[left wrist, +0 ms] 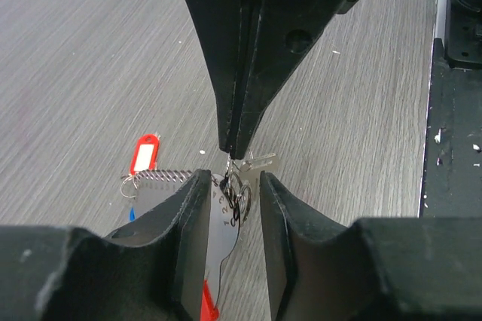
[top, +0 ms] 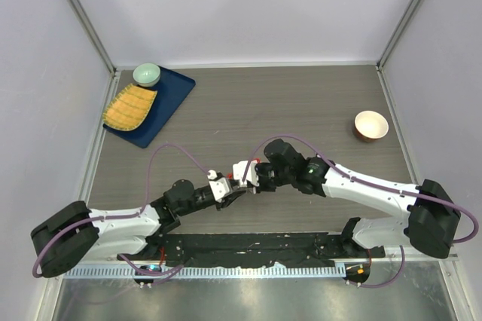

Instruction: Put the keys on the keyring

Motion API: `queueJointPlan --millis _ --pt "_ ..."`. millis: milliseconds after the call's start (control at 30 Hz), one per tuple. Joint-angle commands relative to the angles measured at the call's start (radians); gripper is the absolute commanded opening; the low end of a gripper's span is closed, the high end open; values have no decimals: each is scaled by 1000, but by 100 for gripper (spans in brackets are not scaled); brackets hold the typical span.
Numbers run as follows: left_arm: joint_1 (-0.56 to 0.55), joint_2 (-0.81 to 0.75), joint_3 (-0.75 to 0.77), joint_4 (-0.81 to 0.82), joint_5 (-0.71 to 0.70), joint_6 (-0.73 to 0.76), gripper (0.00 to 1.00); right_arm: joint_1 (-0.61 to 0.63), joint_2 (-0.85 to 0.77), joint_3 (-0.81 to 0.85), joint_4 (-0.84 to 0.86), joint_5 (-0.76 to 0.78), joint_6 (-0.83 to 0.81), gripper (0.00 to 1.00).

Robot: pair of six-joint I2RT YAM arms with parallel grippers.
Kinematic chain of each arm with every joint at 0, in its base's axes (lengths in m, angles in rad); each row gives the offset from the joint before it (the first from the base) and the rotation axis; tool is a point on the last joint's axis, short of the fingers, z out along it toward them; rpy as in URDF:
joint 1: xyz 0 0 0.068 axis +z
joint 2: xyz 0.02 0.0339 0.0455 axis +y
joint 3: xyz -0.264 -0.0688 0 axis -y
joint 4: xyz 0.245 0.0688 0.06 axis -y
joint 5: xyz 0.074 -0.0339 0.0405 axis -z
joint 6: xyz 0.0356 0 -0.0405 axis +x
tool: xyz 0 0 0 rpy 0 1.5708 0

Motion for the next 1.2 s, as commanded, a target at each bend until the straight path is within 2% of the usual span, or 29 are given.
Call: queueJointPlan --millis 0,200,500,800,933,967,1000,1167 --pt "4 29 48 102 -12 -8 34 10 -38 -4 54 2 10 1" --pt "4 28 54 96 -11 -29 29 10 -37 -5 56 7 10 1" --pt "4 30 69 13 -9 -32 0 12 -47 -10 65 15 13 1" --pt "4 -20 92 -118 -64 -16 0 12 -63 -19 94 44 62 1" --pt "4 -35 58 -58 -118 -35 0 12 -81 -36 130 91 131 16" --pt "4 -35 39 -35 -142 -51 0 12 -90 -43 139 107 145 24" --pt "4 -33 29 12 -152 -60 0 12 -99 -65 166 117 159 27" --pt "4 -15 -21 140 -173 -94 0 -4 -181 -163 296 179 295 33"
